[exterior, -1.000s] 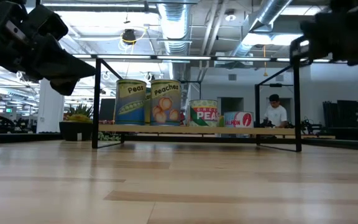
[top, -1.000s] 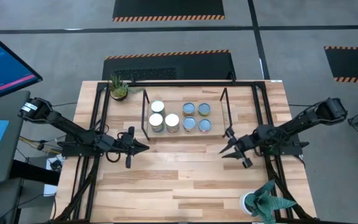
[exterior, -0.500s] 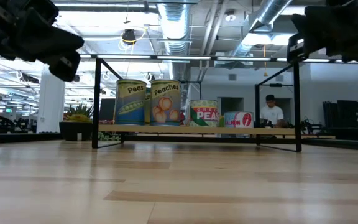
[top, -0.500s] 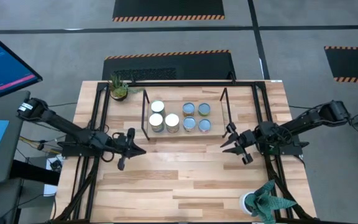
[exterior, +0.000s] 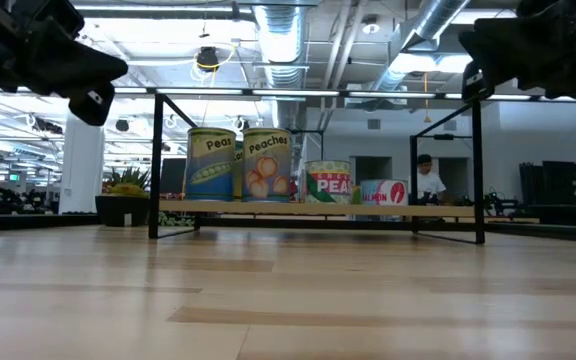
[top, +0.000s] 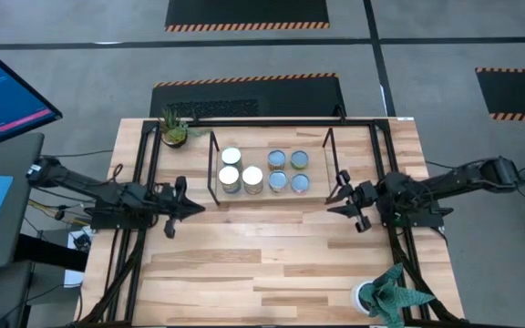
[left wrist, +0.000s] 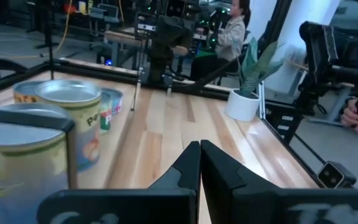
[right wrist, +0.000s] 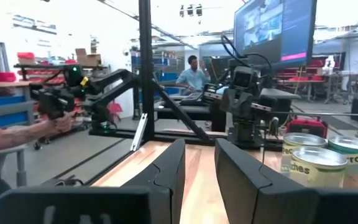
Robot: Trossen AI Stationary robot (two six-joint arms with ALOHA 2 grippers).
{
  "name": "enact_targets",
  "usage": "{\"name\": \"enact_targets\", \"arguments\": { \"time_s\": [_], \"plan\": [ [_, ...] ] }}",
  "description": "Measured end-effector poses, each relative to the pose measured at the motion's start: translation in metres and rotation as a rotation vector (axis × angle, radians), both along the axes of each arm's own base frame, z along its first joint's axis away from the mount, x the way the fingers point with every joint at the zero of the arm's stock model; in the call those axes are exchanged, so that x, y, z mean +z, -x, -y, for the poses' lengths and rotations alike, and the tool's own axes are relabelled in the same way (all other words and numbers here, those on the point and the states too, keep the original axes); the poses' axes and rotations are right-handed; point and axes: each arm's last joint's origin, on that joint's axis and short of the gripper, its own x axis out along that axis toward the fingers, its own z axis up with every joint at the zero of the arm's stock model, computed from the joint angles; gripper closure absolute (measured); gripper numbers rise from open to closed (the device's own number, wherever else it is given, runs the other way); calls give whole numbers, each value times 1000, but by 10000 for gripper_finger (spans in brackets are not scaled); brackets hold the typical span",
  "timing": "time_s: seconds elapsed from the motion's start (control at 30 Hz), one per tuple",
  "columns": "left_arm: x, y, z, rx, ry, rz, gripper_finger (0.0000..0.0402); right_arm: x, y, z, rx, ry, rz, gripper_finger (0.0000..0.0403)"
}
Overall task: Pick and place cans onto a shelf
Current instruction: Return to Home Position
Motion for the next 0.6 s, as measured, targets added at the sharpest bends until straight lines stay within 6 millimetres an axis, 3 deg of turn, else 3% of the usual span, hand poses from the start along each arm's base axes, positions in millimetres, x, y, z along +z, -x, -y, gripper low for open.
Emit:
{"name": "enact_targets", "arguments": {
  "time_s": [0.43,0.6],
  "plan": [
    [0,16,-7,46,30,-3,401,3,16,16,-13,-81,-60,290],
    [-2,24,-9,54,42,-2,401,6,25,15,77,-58,-49,290]
  ]
}}
